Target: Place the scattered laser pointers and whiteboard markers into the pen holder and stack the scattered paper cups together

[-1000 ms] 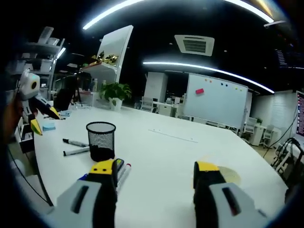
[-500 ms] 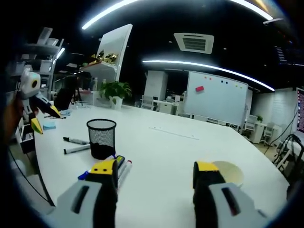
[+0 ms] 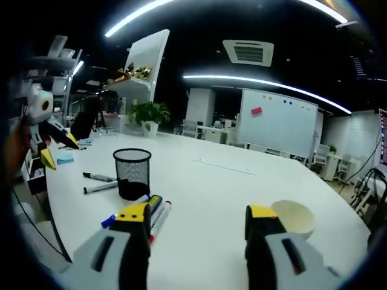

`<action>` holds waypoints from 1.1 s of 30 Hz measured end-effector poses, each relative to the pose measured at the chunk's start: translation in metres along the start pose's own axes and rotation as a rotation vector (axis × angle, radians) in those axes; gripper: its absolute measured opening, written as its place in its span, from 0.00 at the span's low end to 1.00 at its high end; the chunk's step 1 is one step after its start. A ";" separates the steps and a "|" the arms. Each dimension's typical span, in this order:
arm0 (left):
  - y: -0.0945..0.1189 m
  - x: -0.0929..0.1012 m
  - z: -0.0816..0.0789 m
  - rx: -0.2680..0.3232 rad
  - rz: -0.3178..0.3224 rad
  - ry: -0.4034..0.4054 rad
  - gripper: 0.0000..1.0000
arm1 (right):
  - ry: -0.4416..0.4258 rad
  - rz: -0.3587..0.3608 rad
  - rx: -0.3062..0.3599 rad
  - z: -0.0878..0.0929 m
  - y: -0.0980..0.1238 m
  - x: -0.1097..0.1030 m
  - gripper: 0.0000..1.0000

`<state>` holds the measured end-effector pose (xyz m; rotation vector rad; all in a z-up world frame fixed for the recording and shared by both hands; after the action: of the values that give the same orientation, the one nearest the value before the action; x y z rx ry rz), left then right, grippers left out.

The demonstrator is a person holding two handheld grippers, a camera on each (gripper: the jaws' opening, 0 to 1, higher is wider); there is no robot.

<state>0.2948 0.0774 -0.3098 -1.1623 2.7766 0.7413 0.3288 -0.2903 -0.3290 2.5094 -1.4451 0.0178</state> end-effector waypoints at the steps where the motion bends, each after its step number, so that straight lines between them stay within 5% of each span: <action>1: 0.000 0.000 -0.001 0.001 0.000 -0.001 0.59 | -0.001 0.000 0.000 0.000 0.000 0.000 0.63; 33: -0.002 0.004 0.003 -0.012 0.008 -0.007 0.59 | 0.028 -0.045 -0.028 0.011 -0.007 -0.013 0.60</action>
<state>0.2931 0.0751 -0.3141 -1.1487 2.7765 0.7628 0.3268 -0.2782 -0.3429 2.5085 -1.3683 0.0247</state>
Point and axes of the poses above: the point that each gripper's makers call its tool centre point, and the gripper's own axes: y roughly backward along the fingers, x roughly to its right, z roughly out of its underside, the point moved 10 cm from there along y, roughly backward along the fingers, and after that the axes turned 8 degrees about -z, right-handed, at the moved point
